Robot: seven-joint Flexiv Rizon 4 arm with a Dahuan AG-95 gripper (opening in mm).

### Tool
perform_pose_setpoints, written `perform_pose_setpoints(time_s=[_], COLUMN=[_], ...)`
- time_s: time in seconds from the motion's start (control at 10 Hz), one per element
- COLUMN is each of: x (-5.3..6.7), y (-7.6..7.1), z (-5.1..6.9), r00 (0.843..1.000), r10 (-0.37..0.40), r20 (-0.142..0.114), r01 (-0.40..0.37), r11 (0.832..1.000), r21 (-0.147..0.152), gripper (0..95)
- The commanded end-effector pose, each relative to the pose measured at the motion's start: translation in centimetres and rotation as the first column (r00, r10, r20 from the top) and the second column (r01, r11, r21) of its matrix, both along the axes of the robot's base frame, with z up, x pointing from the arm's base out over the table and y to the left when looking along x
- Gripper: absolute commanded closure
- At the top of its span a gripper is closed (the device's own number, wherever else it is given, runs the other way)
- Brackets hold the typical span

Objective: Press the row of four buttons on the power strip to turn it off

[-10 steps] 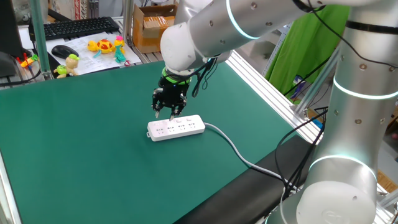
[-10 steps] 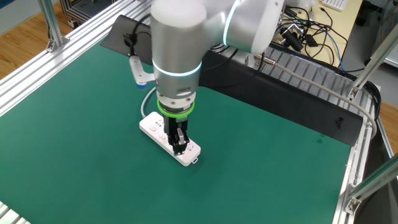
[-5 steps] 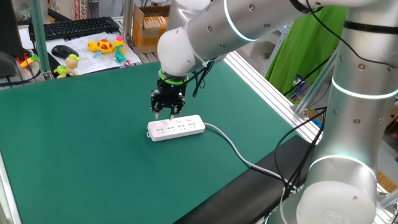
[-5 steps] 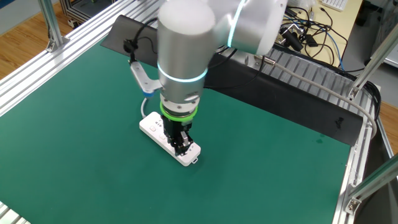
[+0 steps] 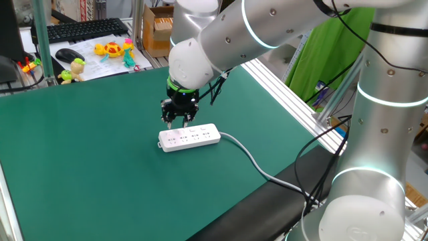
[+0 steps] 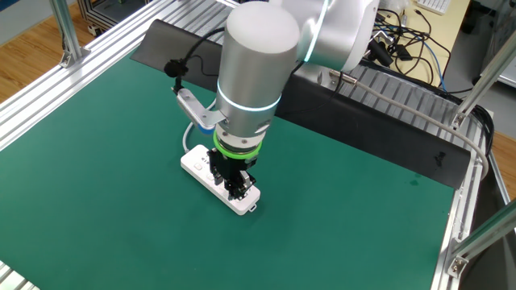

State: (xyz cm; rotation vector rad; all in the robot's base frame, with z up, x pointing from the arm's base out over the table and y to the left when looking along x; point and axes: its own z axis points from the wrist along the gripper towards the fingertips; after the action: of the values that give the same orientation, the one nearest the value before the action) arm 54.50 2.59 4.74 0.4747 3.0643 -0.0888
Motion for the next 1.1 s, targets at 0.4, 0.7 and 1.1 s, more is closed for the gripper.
perform_pose_setpoints(time_s=[0.4,0.7,1.1], x=[0.1,0.0,-0.1], y=[-1.3,-1.9,-2.4], z=[0.5,0.8,1.2], r00=[0.992,0.981,0.94], r10=[0.128,0.191,0.341], r20=[-0.017,-0.022,-0.023], r01=[-0.128,-0.191,-0.342], r11=[0.992,0.982,0.94], r21=[0.013,0.006,-0.014], gripper=[57.0,57.0,57.0])
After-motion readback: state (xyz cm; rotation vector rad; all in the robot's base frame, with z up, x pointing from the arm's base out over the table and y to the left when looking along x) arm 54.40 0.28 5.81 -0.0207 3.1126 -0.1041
